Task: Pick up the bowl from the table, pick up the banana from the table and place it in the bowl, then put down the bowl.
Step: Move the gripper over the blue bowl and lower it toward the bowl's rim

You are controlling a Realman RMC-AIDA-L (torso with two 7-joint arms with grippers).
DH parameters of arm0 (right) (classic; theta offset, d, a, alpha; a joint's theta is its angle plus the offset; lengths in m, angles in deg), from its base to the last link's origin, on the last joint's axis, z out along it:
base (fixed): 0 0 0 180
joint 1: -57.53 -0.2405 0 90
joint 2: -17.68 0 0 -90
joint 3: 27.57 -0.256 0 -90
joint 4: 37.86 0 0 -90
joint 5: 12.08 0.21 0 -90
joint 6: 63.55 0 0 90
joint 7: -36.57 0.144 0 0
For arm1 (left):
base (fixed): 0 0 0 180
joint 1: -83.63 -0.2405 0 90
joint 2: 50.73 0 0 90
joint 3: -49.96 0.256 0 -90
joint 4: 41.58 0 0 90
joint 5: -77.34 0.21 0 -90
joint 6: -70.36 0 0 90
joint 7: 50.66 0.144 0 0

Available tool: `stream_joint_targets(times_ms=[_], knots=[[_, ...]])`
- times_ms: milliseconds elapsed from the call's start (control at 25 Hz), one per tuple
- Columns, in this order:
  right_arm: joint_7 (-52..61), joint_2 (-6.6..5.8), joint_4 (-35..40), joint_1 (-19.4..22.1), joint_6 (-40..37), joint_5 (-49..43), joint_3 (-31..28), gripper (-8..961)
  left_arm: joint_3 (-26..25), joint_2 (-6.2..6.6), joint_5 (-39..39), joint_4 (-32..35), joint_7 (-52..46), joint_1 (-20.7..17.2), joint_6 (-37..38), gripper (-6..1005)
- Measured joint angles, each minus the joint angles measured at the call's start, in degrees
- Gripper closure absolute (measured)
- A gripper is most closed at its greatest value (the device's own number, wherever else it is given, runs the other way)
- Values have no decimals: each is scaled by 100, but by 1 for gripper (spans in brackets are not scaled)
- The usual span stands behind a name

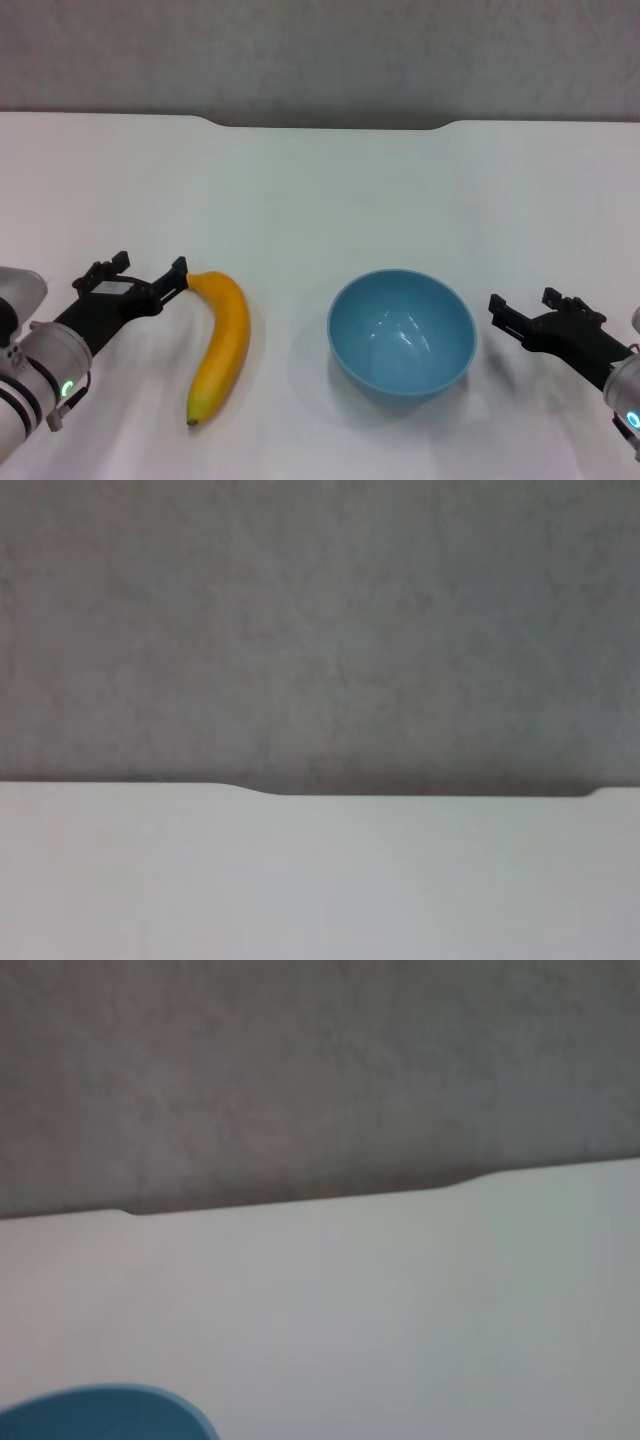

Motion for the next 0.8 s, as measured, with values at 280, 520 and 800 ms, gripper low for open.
stream_joint_targets(times_ms=[280, 520, 800], knots=[[-18, -8, -9, -25, 217, 213, 23, 57, -169, 6, 0, 6, 12, -2, 18, 106], [-46, -8, -5, -6, 248, 294, 41, 58, -143, 5, 1, -45, -32, -56, -24, 105], [-57, -10, 80, 43, 216, 295, 44, 60, -113, -2, 15, -20, -50, -101, 1, 105]])
